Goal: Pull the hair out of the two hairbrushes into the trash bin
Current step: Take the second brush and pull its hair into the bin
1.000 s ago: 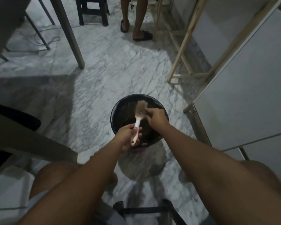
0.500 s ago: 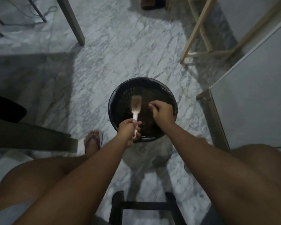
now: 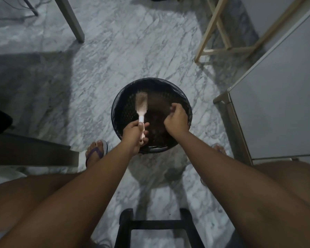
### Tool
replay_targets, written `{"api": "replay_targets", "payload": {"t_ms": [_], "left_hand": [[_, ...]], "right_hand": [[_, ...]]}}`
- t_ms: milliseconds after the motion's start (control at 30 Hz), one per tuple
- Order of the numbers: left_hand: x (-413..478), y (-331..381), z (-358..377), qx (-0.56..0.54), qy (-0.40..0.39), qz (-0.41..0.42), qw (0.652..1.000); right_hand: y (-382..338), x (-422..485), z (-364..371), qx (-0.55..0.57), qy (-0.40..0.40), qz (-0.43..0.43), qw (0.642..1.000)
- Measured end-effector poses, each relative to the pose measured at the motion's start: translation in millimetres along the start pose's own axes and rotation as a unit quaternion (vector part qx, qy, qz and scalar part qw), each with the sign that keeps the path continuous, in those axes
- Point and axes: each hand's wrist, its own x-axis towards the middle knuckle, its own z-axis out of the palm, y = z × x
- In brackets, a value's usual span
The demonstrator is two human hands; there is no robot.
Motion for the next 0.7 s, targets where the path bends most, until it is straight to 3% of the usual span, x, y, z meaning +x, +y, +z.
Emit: {"api": "replay_targets", "payload": {"t_ms": [100, 333, 700], "left_hand": [[1, -1, -1, 0.002, -0.023, 0.004, 1.0], [6, -5, -9, 0.018, -0.057, 0.011, 0.998], [17, -15, -12, -0.036, 0.007, -0.008, 0.999]], "right_hand": [[-3, 3, 3, -0.025, -0.085, 0.038, 0.995], [-16, 9, 23, 0.057, -0.073, -0.068, 0.993], [-35, 21, 19, 0.149, 0.168, -0.202, 0.953]]}}
